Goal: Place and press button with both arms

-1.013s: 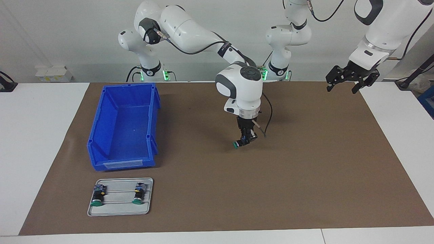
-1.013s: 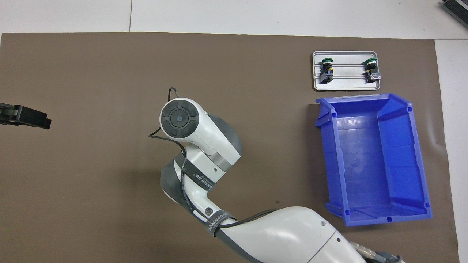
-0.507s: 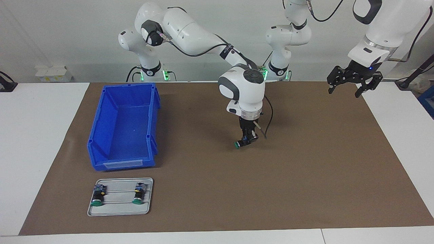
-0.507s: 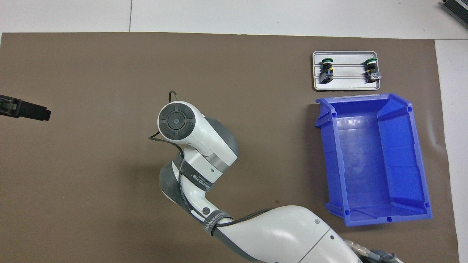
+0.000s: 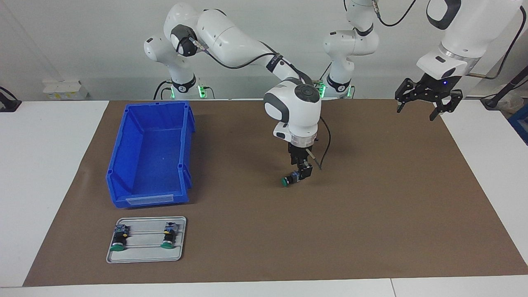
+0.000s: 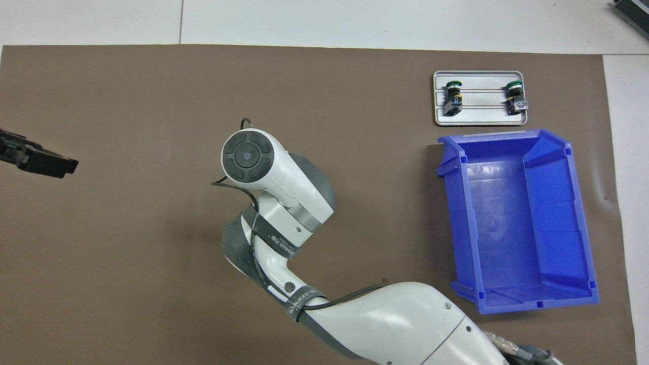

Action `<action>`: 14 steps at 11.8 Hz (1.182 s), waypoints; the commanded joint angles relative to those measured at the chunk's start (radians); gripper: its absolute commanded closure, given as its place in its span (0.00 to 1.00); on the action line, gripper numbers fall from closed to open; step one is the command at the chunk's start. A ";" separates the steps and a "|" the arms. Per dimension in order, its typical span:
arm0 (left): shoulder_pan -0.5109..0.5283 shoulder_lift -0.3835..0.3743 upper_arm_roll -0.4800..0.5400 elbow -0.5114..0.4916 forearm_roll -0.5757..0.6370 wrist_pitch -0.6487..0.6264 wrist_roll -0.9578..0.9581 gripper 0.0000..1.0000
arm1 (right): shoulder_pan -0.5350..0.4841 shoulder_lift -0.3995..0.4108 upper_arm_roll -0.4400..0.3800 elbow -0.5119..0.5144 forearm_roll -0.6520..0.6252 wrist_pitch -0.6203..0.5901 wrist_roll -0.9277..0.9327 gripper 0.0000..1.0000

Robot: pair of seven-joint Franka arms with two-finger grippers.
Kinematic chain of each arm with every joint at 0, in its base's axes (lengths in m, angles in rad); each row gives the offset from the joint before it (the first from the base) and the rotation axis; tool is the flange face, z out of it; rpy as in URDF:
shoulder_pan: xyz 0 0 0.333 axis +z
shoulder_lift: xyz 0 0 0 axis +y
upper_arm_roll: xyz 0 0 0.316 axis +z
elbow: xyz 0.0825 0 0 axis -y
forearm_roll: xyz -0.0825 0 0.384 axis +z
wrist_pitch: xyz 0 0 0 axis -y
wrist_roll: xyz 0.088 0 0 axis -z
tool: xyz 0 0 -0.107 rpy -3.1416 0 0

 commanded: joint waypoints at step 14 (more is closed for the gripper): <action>-0.356 0.258 0.011 -0.235 -0.074 0.628 0.326 0.00 | -0.555 -0.425 0.087 -0.082 0.081 -0.435 -1.221 0.29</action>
